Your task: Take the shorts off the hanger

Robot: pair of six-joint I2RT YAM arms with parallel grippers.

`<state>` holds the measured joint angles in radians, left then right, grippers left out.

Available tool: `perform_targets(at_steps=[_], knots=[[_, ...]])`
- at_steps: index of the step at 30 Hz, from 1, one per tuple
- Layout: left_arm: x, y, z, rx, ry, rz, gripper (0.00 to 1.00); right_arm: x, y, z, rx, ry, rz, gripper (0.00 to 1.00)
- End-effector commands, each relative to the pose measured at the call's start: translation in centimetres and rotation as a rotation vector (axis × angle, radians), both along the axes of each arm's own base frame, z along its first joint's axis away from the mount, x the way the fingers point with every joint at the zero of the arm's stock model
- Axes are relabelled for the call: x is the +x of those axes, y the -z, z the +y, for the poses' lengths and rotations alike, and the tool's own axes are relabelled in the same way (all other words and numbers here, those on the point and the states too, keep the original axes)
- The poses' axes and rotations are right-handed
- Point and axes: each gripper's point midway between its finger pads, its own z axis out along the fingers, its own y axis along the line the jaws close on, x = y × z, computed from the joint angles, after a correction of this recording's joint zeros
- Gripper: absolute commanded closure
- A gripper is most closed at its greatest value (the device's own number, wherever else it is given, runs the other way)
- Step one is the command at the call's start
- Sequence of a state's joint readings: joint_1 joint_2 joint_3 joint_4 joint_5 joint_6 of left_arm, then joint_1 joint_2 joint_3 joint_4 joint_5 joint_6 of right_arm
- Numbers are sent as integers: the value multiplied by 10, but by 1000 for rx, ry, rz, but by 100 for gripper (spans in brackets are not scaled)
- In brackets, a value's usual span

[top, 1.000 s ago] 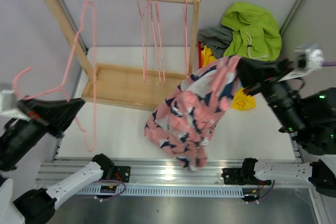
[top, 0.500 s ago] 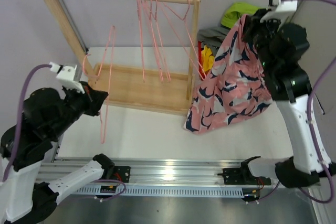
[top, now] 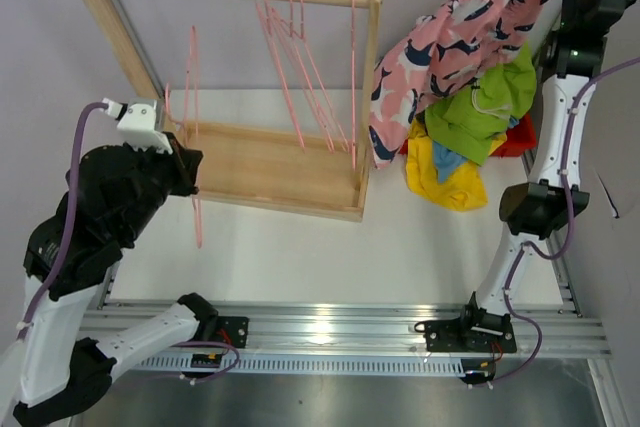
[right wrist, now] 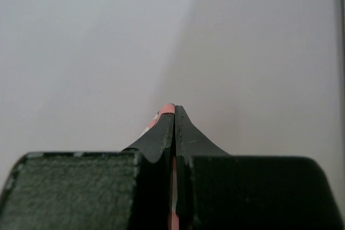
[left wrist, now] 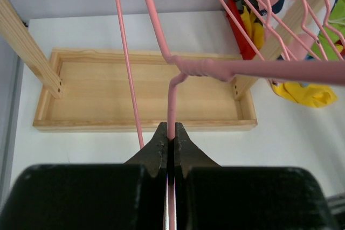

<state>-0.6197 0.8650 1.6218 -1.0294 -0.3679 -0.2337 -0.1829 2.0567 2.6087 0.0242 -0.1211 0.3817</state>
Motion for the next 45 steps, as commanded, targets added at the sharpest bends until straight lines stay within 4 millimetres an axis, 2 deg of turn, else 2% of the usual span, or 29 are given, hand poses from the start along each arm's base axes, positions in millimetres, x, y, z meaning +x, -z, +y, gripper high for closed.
perform_targets(at_steps=[1, 2, 3, 4, 5, 6, 7, 9, 10, 11, 12, 13, 14, 15, 16, 17, 18, 19, 21, 23, 24, 25, 26, 27, 28, 34, 35, 41, 45], knots=[[24, -9, 4, 36, -80, -51, 100, 26, 1, 9, 1, -34, -154, 100], [28, -9, 3, 41, -88, -48, 100, 42, 20, 20, -22, -38, -108, 100], [33, -11, 4, 38, -104, -52, 100, 67, 58, 23, -32, -32, 4, 100], [37, -10, -1, 38, -83, -41, 100, 84, 88, 25, -56, -24, 82, 91], [45, -11, -6, 38, -76, -32, 100, 95, 113, 30, -56, -38, 151, 61], [51, -11, -3, 33, -91, -24, 100, 102, 145, 31, -36, -57, 260, 26], [55, -9, -12, 28, -49, -8, 100, 109, 181, 34, -3, -90, 358, 1], [63, -23, -16, 21, -37, -21, 100, 94, 193, 34, 38, -80, 433, 1], [66, -26, -18, 34, -24, -24, 100, 93, 247, 35, 58, -84, 540, 1], [66, -38, -18, 29, -23, -50, 100, 84, 251, 38, 60, -89, 530, 1], [73, -44, -21, 36, -23, -54, 100, 56, 206, 43, 51, -94, 412, 1], [74, -54, -21, 39, -17, -75, 100, 44, 210, 45, 52, -103, 402, 1], [79, -55, -22, 46, -19, -72, 100, 34, 250, 49, 71, -122, 475, 1], [88, -57, -26, 51, -18, -69, 100, 8, 221, 54, 67, -135, 414, 1], [91, -65, -27, 46, -15, -83, 100, -4, 225, 59, 65, -152, 422, 1], [96, -64, -29, 48, -11, -75, 100, -15, 255, 62, 73, -163, 483, 1], [110, -57, -35, 55, -2, -46, 100, -40, 234, 68, 65, -174, 438, 0], [111, -72, -34, 33, -3, -76, 100, -52, 238, 71, 63, -176, 439, 1], [127, -72, -41, 26, 11, -62, 100, -87, 251, 74, 71, -179, 442, 1], [137, -78, -43, 14, 15, -71, 100, -108, 258, 77, 70, -185, 446, 1], [140, -86, -41, -2, 15, -88, 100, -118, 278, 80, 79, -193, 484, 1], [156, -76, -46, -6, 15, -56, 100, -135, 268, 83, 77, -198, 454, 1], [158, -89, -45, -26, 16, -83, 100, -142, 272, 85, 86, -204, 462, 1], [167, -87, -42, -34, 4, -78, 100, -150, 286, 87, 96, -211, 485, 1], [181, -83, -46, -53, 7, -64, 100, -164, 277, 92, 102, -229, 454, 1], [229, -79, -33, -99, -79, -70, 99, -198, 302, 118, 99, -292, 482, 1], [238, -71, -33, -93, -93, -52, 99, -205, 302, 125, 92, -312, 483, 1], [249, -36, -29, -75, -141, 30, 85, -224, 305, 145, 77, -372, 496, 1], [240, -7, -27, -55, -144, 102, 77, -233, 300, 150, 55, -381, 489, 1]])
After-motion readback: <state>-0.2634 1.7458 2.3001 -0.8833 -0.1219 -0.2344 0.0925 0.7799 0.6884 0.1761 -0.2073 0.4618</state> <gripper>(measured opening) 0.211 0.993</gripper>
